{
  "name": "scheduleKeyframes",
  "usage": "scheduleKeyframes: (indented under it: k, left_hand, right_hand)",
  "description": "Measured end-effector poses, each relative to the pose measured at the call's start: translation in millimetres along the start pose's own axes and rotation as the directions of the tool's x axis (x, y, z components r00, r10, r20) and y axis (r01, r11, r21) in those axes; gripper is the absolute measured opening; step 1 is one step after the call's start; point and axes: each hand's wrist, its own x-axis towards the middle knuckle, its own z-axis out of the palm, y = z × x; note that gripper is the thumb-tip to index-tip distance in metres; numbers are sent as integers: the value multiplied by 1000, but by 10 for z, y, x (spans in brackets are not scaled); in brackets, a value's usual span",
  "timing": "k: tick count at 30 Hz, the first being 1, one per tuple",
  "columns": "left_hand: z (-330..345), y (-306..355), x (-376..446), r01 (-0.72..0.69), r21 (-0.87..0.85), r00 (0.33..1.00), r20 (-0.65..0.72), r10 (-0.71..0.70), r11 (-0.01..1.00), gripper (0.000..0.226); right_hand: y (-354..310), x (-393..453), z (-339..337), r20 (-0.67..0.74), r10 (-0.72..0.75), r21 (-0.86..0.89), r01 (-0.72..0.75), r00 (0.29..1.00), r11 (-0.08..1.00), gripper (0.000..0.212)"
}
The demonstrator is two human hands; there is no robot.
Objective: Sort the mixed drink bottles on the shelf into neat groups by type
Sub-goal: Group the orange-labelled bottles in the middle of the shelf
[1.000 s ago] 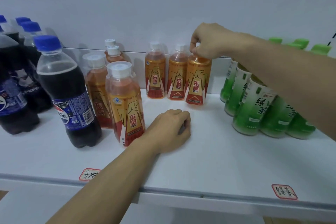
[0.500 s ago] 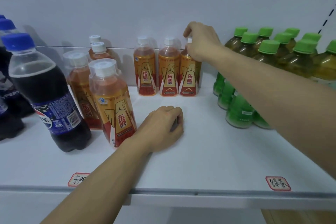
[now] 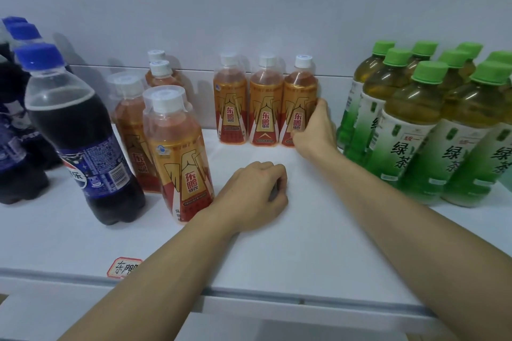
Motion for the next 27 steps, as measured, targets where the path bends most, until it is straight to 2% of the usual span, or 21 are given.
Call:
scheduleKeyframes:
  k: [16,20,22,24,25,27]
  left_hand:
    - [-14,35,-8,21,19,1000,8,-21,1000,7]
    - [-39,39,-15,18,10,1000,2,-18,1000,6]
    - [-41,36,-28,2,-3,1000,-1,-2,1000,7]
    - [-48,33,-26,-13,-12,1000,-1,13,1000,8]
    - [-58,39,-18,-19,-16,1000,0,19,1000,9]
    - [-88,55,-20,-20,-40,1000,10,20,999,10]
  right_hand:
    - [27,128,-1,60,-71,4,70,996,998,75]
    - [23,9,-42,65,-43,83,37,997,996,91]
    - [-82,-160,-97,-79,-174,116,182,982,976,84]
    - [-308,-371,-163,-225,-399,159,438,889,885,61]
    - [-457,-474,-189,-226,-474,231,519,851,823,52]
    - [-788,-687,-216,-79,-552,425,529,830,735,45]
